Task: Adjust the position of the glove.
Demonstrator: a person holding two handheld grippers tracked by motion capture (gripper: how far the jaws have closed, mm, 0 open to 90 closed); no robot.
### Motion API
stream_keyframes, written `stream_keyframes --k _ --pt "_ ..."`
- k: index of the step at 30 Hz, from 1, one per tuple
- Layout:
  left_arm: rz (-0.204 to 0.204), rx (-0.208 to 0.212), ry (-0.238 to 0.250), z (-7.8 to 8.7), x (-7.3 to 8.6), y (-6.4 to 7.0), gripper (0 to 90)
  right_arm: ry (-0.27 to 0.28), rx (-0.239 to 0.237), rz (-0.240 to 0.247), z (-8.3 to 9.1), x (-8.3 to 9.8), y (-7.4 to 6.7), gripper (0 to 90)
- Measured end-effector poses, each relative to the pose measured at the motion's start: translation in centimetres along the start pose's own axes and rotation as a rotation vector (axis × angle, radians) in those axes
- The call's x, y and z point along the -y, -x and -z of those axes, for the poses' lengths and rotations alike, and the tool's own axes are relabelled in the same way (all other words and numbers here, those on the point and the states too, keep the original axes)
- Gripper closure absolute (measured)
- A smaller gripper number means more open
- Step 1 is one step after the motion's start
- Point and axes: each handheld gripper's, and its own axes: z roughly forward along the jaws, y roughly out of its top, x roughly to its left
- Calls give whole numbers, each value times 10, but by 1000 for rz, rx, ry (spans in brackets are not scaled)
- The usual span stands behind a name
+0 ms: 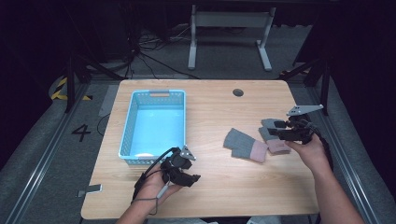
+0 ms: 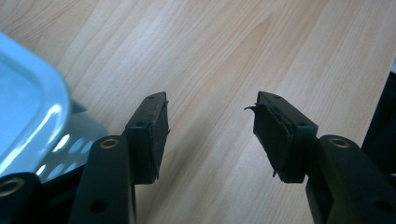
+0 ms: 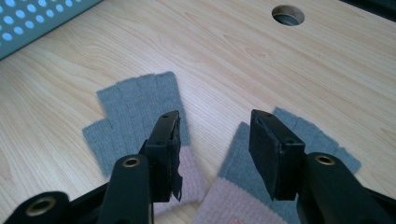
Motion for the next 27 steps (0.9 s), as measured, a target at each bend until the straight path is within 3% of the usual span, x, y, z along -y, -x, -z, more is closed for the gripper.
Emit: stream_keyframes --k 8,13,16,22,24,27 --pt "11 -15 9 2 -2 0 477 -6 -37 -1 -4 -4 -2 527" --pt "20 -25 41 6 -3 0 477 -3 -31 21 -8 -8 -9 503" --pt "-4 -40 64 8 -2 3 471 -21 -56 29 -13 -10 -15 494" --pt "-2 -12 58 7 -4 6 447 -67 -89 71 -29 -13 -26 491" --pt "-11 -21 52 7 -5 6 439 -85 -94 84 -34 -12 -29 485" --pt "0 4 53 5 -5 6 427 -108 -107 88 -42 -11 -31 471"
